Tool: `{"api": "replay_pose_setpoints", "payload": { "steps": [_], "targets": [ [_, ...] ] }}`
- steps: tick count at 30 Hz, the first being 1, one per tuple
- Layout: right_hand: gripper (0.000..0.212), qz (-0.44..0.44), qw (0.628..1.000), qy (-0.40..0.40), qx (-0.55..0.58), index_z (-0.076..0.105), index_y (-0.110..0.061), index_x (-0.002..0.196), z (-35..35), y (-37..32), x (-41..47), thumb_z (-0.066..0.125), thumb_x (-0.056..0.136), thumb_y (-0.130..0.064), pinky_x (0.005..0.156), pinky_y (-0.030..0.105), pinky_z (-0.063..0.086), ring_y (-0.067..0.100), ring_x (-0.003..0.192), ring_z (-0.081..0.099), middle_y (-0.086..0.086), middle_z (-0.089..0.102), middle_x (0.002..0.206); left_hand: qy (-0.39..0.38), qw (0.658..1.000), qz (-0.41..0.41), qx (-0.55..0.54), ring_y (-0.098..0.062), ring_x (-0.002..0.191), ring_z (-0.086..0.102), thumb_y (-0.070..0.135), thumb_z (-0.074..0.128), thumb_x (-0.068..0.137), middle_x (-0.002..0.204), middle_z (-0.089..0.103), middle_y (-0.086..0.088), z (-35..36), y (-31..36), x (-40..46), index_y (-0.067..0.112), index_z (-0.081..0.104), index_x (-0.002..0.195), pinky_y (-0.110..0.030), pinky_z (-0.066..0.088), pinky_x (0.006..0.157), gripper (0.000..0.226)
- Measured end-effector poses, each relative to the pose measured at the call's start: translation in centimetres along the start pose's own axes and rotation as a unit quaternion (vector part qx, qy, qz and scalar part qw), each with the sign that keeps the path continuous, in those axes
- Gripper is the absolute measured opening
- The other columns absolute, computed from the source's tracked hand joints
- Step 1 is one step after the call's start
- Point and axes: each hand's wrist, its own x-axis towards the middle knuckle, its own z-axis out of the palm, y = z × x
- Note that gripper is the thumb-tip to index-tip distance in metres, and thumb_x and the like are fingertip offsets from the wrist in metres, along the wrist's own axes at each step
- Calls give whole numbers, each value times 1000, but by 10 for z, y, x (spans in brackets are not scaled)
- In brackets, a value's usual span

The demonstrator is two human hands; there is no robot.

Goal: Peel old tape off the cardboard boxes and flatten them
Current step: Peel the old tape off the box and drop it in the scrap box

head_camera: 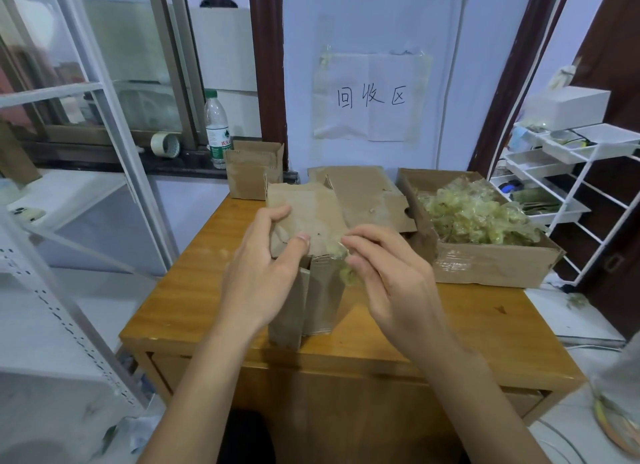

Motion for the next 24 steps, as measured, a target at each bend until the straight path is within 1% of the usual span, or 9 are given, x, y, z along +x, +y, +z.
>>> {"api": "replay_pose_setpoints", "payload": {
  "steps": [2, 4, 7, 11, 12, 14, 16, 20, 24],
  "targets": [
    [40, 12, 999, -51, 4, 62, 2, 136, -2, 2, -4, 63, 102, -19, 108, 32, 49, 20, 124, 58, 9, 60, 133, 2, 1000, -2, -4, -6, 127, 53, 66, 49, 88, 141, 52, 31, 0, 0, 1, 56, 46, 131, -52, 45, 106, 44],
    [54, 16, 997, -74, -2, 58, -1, 142, -1, 5, -10, 74, 95, -21, 110, 34, 48, 20, 128, 56, 8, 58, 137, 1, 1000, -4, -4, -6, 128, 52, 65, 49, 89, 142, 51, 31, 0, 0, 2, 56, 46, 129, -54, 44, 108, 42],
    [61, 3, 999, -43, -20, 57, -3, 144, 1, 7, -12, 82, 89, -15, 107, 34, 50, 20, 123, 58, 8, 62, 135, -1, 1000, -4, -2, -6, 128, 53, 66, 49, 89, 142, 51, 31, 1, 1, 2, 57, 45, 128, -56, 44, 108, 40],
    [68, -4, 1000, 4, -26, 49, -1, 151, -1, 3, -7, 78, 92, -20, 98, 27, 50, 21, 106, 61, 5, 71, 117, 1, 1000, -3, 4, -6, 125, 54, 65, 49, 90, 140, 52, 30, 1, 1, 2, 56, 45, 129, -58, 43, 108, 40],
    [62, -10, 999, 16, -34, 54, 0, 146, -1, 4, -6, 77, 93, -21, 95, 28, 51, 21, 103, 61, 6, 72, 113, 0, 1000, -3, 5, -6, 125, 54, 66, 48, 90, 140, 52, 30, 1, 1, 2, 57, 45, 129, -58, 43, 108, 40],
    [42, -27, 998, 38, -49, 69, 2, 128, 0, 5, -4, 79, 93, -20, 89, 29, 52, 22, 97, 61, 7, 72, 106, -6, 1000, -2, 9, -7, 125, 54, 65, 49, 92, 140, 52, 30, 2, 1, 2, 57, 45, 130, -57, 44, 106, 39],
    [29, -28, 997, 54, -48, 75, 0, 113, 1, 5, -1, 79, 94, -21, 86, 26, 50, 22, 93, 61, 7, 72, 101, -11, 1000, -2, 10, -7, 124, 54, 61, 52, 96, 140, 52, 29, 3, 1, 2, 56, 45, 131, -54, 47, 104, 36],
    [27, 0, 998, 57, -23, 78, -4, 100, 4, 4, 8, 76, 95, -30, 75, 33, 50, 22, 84, 58, 5, 67, 90, -11, 1000, 0, 18, -8, 123, 54, 57, 53, 98, 140, 53, 27, 4, 2, 2, 55, 46, 132, -50, 48, 103, 35],
    [31, 42, 997, 62, 16, 79, -9, 93, 11, -1, 19, 74, 91, -39, 66, 32, 46, 20, 74, 53, 2, 60, 79, -10, 1000, -5, 18, -9, 127, 52, 63, 49, 94, 142, 51, 28, 3, 2, 3, 58, 45, 132, -56, 44, 107, 39]
  ]
}}
